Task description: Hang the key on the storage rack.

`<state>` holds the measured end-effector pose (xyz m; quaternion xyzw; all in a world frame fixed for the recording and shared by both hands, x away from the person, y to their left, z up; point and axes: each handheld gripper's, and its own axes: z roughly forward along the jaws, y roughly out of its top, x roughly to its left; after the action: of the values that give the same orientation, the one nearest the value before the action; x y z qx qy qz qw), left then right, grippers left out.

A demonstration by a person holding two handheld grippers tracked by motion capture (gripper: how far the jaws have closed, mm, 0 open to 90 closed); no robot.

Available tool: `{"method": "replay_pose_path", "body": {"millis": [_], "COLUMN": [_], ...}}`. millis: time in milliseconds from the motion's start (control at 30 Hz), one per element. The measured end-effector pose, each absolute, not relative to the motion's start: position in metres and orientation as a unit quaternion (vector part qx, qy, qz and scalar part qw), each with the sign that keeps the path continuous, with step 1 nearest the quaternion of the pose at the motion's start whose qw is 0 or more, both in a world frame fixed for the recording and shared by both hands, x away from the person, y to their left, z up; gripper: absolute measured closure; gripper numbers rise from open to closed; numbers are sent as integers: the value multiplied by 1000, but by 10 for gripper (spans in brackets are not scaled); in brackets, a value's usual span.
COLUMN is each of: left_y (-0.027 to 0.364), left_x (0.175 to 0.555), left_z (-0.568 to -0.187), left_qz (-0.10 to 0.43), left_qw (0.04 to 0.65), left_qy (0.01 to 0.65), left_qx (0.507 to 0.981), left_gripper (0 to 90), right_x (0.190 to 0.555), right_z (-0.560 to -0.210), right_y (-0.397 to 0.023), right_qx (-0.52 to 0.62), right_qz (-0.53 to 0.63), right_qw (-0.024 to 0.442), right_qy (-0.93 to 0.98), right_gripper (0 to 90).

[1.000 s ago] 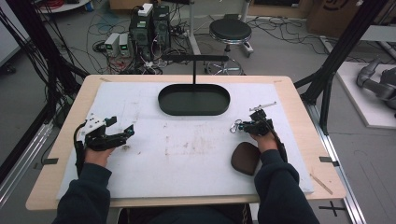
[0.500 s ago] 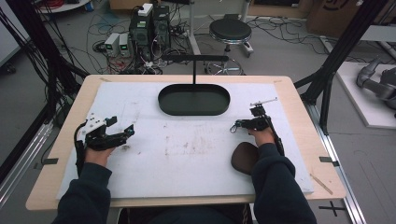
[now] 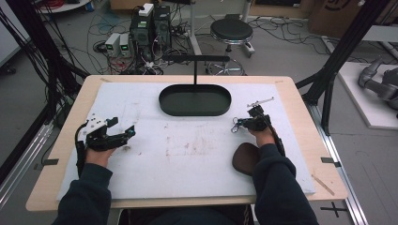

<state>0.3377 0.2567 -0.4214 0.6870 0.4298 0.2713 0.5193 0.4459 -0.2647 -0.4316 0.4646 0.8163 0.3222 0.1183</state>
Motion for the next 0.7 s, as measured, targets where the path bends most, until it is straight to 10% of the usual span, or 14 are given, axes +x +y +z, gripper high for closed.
{"method": "replay_pose_path", "body": {"millis": [700], "left_y": [257], "left_x": [338], "left_z": [-422], "left_qz": [268], "left_qw": [516], "left_qy": [432], "left_qx": [689], "left_gripper": [207], "right_x": [449], "right_z": [-425], "right_y": [-244], "right_qx": [392], "right_qz": [262], "right_qw": [170], "right_qy": [865], "right_gripper": [896]}}
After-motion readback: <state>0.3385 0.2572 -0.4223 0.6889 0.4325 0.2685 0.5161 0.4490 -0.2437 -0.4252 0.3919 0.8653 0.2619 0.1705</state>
